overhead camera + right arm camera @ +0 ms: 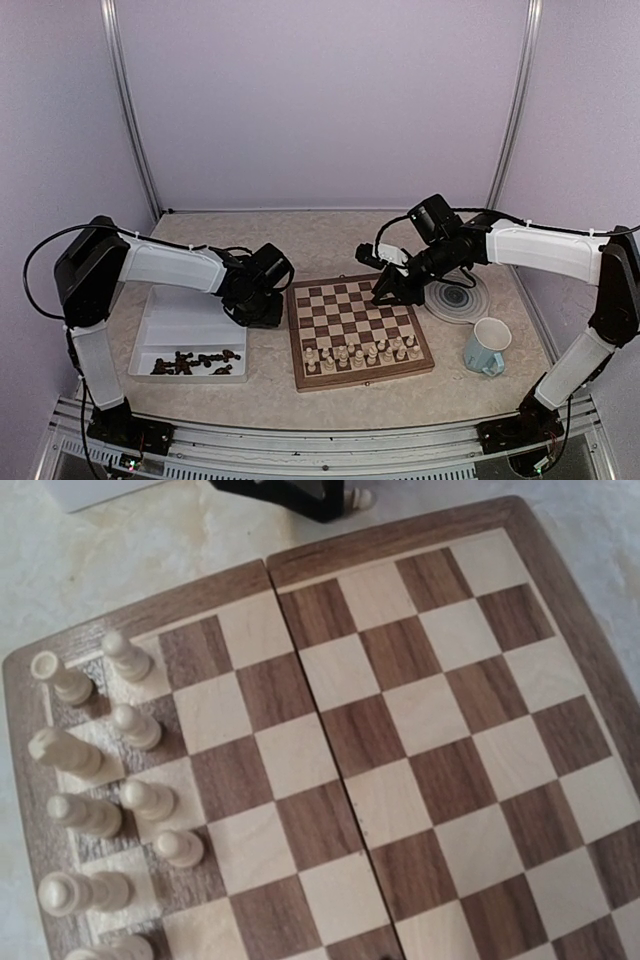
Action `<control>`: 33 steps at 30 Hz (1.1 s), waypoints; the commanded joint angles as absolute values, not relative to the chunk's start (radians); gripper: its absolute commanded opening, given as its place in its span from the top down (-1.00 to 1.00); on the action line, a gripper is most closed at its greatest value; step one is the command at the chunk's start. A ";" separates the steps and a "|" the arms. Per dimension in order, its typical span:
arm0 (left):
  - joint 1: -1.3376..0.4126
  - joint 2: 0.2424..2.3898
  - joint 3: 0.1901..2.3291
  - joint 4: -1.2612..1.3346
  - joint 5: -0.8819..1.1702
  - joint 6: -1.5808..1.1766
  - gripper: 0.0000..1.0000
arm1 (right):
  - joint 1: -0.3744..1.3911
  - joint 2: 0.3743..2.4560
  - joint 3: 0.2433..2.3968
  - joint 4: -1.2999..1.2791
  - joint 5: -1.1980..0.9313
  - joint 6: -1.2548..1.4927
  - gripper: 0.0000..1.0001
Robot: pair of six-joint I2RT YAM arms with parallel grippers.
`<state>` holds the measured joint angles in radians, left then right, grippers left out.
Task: Set up the chess pieces on the board
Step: Pick up the pawn from the center of the board, then pass from the left arm to the right
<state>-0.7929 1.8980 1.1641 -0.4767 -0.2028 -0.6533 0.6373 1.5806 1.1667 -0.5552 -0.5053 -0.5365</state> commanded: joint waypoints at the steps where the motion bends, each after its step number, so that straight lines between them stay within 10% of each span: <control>1: -0.772 1.934 1.182 -0.486 -0.164 -0.620 0.26 | 0.629 1.565 1.171 -0.551 -0.508 -0.532 0.50; 17: -0.806 1.872 1.168 -0.498 -0.192 -0.568 0.80 | 0.511 1.603 1.339 -0.629 -0.668 -0.489 0.46; 33: -0.977 1.419 0.914 -0.015 -0.144 -0.269 0.78 | 0.525 1.893 1.562 -0.682 -1.202 -0.223 0.10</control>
<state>-0.9360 1.4296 0.9226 -0.1314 -0.1867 -0.3630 0.4694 1.8587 1.5074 -0.6357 -1.0435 -0.2794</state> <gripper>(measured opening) 0.158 0.440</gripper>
